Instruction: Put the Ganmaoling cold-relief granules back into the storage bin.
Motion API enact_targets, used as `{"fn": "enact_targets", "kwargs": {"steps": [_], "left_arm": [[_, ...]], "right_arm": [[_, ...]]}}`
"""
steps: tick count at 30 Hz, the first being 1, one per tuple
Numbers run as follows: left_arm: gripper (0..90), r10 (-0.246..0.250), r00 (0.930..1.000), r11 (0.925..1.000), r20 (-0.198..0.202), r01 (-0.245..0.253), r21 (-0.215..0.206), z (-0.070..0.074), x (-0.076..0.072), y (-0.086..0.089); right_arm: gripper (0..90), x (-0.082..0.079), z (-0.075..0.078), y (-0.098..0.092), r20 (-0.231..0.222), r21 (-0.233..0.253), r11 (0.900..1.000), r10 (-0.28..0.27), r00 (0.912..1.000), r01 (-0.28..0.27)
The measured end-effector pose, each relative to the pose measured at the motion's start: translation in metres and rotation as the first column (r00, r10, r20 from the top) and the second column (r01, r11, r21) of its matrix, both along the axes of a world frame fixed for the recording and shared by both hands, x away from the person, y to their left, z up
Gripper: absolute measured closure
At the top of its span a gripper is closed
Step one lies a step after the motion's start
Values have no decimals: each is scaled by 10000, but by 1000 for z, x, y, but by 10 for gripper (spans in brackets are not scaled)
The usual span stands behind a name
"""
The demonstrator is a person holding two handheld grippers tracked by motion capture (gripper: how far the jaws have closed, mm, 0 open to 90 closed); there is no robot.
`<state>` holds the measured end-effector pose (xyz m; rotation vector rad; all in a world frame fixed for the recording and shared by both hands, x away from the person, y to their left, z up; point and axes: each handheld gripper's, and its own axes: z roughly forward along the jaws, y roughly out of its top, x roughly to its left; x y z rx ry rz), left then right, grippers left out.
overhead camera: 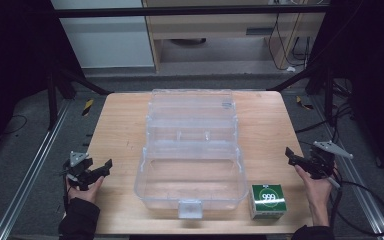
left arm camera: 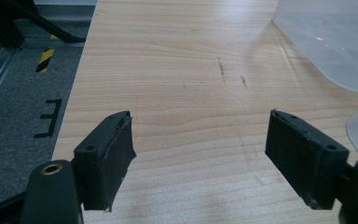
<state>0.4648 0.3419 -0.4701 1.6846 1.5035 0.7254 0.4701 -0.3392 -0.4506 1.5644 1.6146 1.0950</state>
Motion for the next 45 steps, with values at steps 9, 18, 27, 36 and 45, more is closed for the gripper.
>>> {"fn": "enact_targets", "kwargs": {"steps": [9,18,27,36,45], "left_arm": [[246,-131,9999,9998,-19,132,149,3,-4,-2],[314,-485,9988,9977,103,480,484,6,-10,-10],[323,-548,9985,9966,-56,551,608,4,-9,-15],[325,-661,9975,9954,-246,677,676,2,-9,-15],[336,-710,9969,9945,-343,733,745,0,-9,-17]], "right_arm": [[133,-8,12,-4,54,110,9986,508,9987,-509],[179,-19,45,20,682,-1056,9686,2331,9701,-2253],[145,-25,79,54,70,-2192,8785,4365,8997,-4245],[108,-27,103,80,-837,-3032,7662,5709,8167,-5666],[82,-37,119,90,-1919,-3495,6367,6694,7177,-6874]]}}
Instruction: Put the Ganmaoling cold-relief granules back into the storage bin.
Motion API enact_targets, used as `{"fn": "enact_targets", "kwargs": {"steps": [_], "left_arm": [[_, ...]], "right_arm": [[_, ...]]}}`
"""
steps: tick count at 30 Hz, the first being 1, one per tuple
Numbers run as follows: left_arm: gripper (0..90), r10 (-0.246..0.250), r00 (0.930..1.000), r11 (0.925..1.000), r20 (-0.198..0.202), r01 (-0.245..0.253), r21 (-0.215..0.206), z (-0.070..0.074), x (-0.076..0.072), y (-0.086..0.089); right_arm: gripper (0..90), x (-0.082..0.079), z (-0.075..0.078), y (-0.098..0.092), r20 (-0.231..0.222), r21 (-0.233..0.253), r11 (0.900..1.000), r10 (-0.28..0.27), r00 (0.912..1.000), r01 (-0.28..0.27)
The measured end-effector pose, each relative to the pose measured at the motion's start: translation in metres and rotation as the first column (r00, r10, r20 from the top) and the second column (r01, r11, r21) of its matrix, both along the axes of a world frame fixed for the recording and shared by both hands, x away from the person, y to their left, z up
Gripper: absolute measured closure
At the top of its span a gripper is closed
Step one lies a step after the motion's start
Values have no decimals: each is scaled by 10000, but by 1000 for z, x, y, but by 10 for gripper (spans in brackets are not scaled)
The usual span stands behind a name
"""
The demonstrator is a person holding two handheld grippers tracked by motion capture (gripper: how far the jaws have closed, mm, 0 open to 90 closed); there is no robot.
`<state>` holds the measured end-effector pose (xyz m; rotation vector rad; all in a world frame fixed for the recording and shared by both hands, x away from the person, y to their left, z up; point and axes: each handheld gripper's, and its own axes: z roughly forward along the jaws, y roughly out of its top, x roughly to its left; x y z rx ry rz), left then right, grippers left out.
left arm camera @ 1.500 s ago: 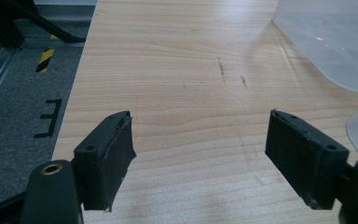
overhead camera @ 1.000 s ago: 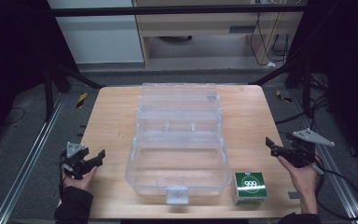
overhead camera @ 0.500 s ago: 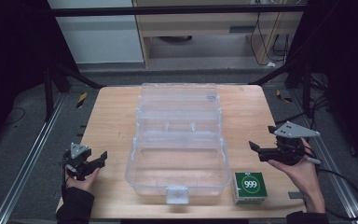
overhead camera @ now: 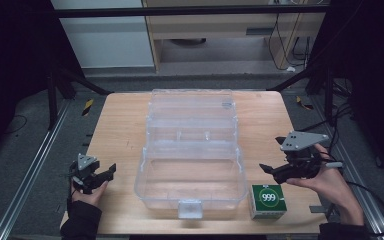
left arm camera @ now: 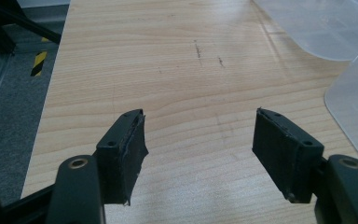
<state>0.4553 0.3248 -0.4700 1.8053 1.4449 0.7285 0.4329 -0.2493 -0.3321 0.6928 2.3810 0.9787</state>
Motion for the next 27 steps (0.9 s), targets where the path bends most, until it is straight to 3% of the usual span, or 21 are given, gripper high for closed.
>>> {"fn": "enact_targets", "kwargs": {"steps": [6,13,19,27], "left_arm": [[338,-71,10000,10000,-65,71,39,-1,0,-1],[337,-95,9999,9999,-132,96,74,-2,0,-2],[337,-133,9998,9999,-166,134,90,-2,0,-2],[336,-134,9997,9999,-195,135,89,-2,1,-2]], "right_arm": [[68,-7,1,3,-525,-872,9926,797,9954,-841],[51,-15,-8,11,-1195,-1903,9638,1659,9789,-1866],[45,-21,-15,18,-1847,-2469,9375,2028,9616,-2452],[43,-23,-22,21,-2366,-2863,9166,2146,9476,-2790]]}}
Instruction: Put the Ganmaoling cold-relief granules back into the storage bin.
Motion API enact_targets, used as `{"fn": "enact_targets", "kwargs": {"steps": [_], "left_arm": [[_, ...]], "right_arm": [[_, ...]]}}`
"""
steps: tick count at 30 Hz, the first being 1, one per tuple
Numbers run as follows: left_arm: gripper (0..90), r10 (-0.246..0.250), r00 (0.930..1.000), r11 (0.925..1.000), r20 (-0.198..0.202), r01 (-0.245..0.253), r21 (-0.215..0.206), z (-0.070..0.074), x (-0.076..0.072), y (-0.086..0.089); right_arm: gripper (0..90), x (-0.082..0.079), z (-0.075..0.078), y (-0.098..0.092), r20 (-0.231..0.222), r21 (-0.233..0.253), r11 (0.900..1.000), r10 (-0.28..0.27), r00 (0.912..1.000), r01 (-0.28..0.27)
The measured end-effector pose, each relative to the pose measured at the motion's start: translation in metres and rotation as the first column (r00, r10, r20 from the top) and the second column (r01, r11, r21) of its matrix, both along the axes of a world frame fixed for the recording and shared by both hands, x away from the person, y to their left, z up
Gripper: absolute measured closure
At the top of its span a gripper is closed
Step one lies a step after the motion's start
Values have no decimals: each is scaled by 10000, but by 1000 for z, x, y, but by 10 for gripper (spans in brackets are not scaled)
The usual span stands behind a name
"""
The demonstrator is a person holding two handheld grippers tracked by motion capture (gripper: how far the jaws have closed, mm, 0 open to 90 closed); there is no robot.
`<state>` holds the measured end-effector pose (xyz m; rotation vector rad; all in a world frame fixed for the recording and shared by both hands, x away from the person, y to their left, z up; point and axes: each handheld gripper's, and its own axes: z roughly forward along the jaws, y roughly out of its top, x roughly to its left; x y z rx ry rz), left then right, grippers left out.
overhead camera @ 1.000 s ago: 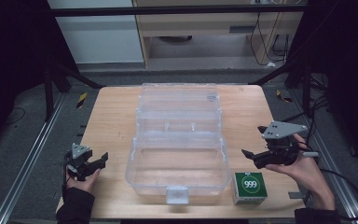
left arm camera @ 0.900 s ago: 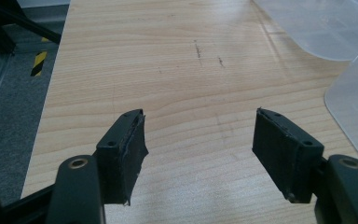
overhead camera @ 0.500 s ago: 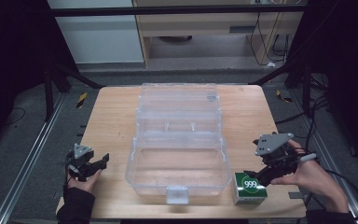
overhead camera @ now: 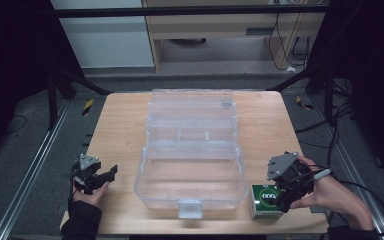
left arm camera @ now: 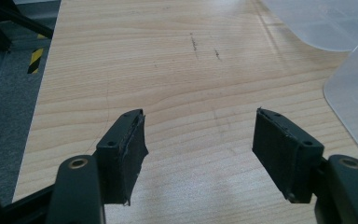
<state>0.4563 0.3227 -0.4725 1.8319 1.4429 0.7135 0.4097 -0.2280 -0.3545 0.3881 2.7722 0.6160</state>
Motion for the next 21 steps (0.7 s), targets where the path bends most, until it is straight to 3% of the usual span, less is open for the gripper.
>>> {"fn": "enact_targets", "kwargs": {"steps": [5,21], "left_arm": [[335,-9,10000,10000,-7,9,5,0,0,0],[336,-14,10000,10000,-21,14,24,0,0,0]], "right_arm": [[28,-1,-12,2,-484,-310,9993,172,9987,-187],[15,0,-38,5,-1038,-967,9928,604,9928,-705]]}}
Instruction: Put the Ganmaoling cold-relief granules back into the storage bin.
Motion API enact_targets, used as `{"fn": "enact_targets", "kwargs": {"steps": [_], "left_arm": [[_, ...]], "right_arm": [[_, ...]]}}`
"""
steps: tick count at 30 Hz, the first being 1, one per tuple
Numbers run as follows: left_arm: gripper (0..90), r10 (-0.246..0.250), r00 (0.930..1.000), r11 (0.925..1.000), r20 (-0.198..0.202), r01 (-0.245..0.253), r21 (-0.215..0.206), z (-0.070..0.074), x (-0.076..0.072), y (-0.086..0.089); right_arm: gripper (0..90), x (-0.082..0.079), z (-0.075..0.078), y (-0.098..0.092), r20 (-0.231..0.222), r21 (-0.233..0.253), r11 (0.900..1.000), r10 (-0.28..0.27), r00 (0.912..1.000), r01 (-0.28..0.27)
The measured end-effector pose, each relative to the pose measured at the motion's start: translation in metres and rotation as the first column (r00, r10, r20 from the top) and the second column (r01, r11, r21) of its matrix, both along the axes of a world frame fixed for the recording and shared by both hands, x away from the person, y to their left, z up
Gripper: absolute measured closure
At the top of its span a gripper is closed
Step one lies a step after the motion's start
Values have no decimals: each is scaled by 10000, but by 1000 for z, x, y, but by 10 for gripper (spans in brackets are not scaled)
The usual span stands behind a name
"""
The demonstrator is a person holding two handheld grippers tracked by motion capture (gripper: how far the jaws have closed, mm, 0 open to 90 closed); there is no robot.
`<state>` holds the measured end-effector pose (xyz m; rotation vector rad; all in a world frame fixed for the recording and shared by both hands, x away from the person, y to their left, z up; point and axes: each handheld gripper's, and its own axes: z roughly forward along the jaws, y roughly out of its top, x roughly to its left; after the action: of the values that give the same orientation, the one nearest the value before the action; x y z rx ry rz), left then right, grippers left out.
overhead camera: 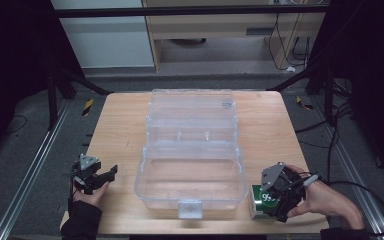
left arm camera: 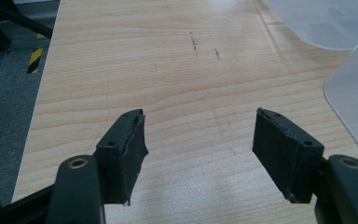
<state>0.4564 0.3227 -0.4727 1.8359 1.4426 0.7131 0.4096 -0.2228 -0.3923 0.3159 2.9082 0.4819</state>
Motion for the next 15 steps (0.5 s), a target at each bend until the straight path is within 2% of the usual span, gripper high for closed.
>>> {"fn": "enact_targets", "kwargs": {"steps": [8,15], "left_arm": [[336,-3,10000,10000,0,3,12,0,0,0],[336,-5,10000,10000,0,5,15,0,0,0]], "right_arm": [[14,3,-12,1,-300,-261,9996,98,9995,-106],[14,8,-23,1,-557,-254,9997,17,9984,-31]]}}
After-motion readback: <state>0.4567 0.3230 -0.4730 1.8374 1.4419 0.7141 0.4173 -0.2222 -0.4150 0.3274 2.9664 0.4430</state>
